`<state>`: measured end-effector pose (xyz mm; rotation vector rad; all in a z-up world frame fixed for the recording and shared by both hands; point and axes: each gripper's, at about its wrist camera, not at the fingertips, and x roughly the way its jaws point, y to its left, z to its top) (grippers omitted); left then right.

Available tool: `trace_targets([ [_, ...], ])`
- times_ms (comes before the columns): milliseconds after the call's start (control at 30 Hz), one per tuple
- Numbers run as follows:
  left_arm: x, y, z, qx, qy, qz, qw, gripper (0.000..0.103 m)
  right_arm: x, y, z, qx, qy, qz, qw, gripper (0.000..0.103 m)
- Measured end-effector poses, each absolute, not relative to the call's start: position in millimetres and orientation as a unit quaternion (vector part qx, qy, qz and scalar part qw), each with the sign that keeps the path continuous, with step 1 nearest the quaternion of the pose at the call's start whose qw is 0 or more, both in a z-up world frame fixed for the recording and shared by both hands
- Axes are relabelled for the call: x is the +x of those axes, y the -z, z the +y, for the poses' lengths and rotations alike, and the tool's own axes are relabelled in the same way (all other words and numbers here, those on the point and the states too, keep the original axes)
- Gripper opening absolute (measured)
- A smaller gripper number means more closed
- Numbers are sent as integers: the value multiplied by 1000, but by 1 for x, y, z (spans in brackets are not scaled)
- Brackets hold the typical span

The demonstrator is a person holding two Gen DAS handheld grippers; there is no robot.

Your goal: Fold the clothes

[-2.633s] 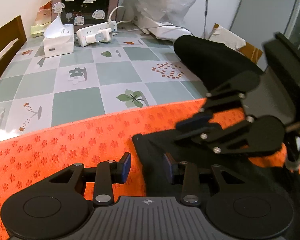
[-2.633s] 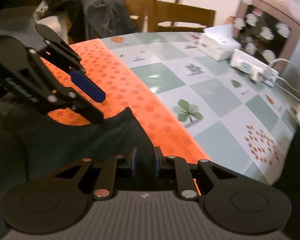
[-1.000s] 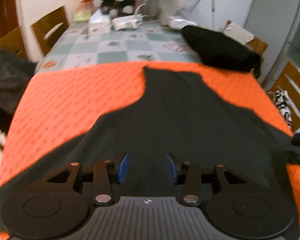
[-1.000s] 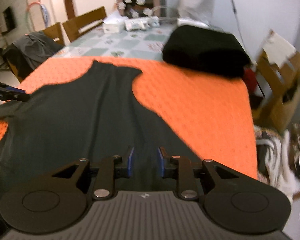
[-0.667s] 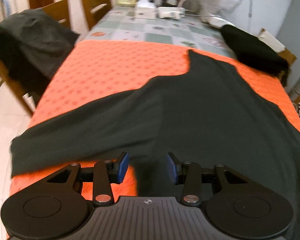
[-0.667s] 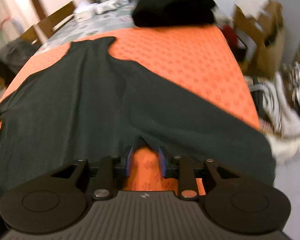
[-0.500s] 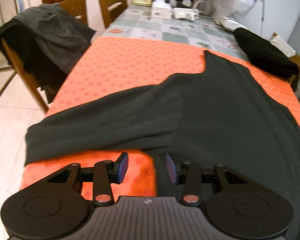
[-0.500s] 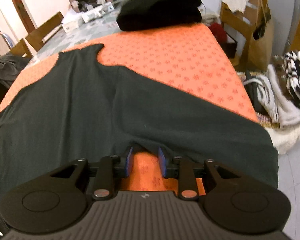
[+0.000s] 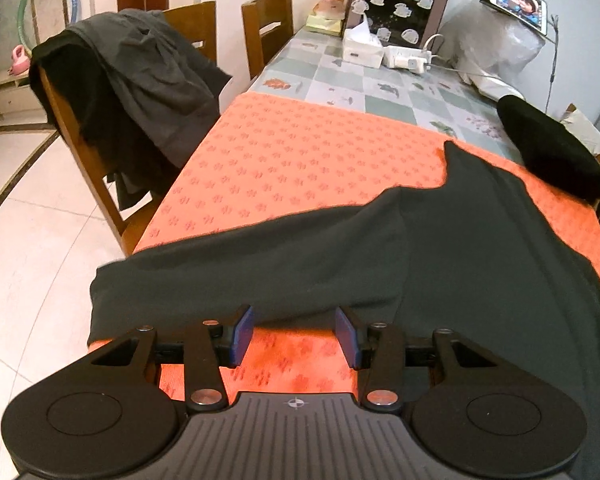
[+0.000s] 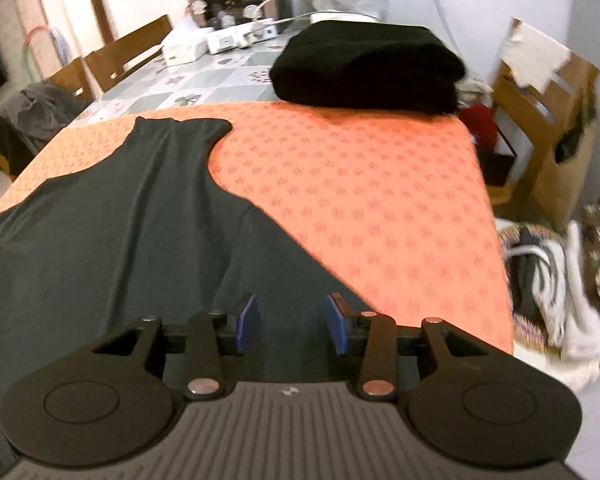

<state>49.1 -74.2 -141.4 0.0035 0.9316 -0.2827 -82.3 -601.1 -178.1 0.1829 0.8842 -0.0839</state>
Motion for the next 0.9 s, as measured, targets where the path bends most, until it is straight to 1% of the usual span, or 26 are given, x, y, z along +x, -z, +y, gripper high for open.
trace_targets([
  [267, 69, 133, -90, 15, 157, 437, 886, 49, -7, 185, -600, 53, -16, 432, 900, 45],
  [333, 74, 131, -94, 17, 160, 435, 886, 49, 8, 190, -601, 49, -28, 441, 896, 42],
  [400, 78, 131, -97, 21, 165, 434, 886, 49, 18, 196, -602, 52, -41, 461, 885, 10],
  [433, 81, 131, -100, 25, 168, 432, 886, 49, 20, 198, -603, 56, -50, 469, 880, 10],
  [467, 83, 131, -102, 30, 172, 431, 886, 49, 21, 197, -604, 58, -48, 470, 879, 8],
  [667, 110, 140, -134, 68, 202, 427, 879, 50, 24, 200, -611, 55, -3, 472, 880, 8],
  [700, 116, 142, -142, 75, 209, 426, 877, 50, 24, 200, -608, 43, -2, 468, 883, 11],
  [733, 123, 145, -149, 81, 216, 425, 875, 50, 23, 199, -607, 39, 4, 464, 885, 16],
  [767, 129, 147, -156, 88, 223, 424, 873, 50, 22, 196, -606, 38, 11, 459, 888, 25],
  [800, 134, 150, -160, 90, 229, 425, 871, 50, 21, 194, -606, 36, 18, 454, 890, 28],
  [867, 143, 157, -168, 92, 239, 429, 866, 50, 16, 188, -606, 44, 26, 443, 895, 28],
  [900, 148, 160, -172, 94, 244, 430, 864, 50, 13, 184, -606, 48, 29, 438, 897, 31],
])
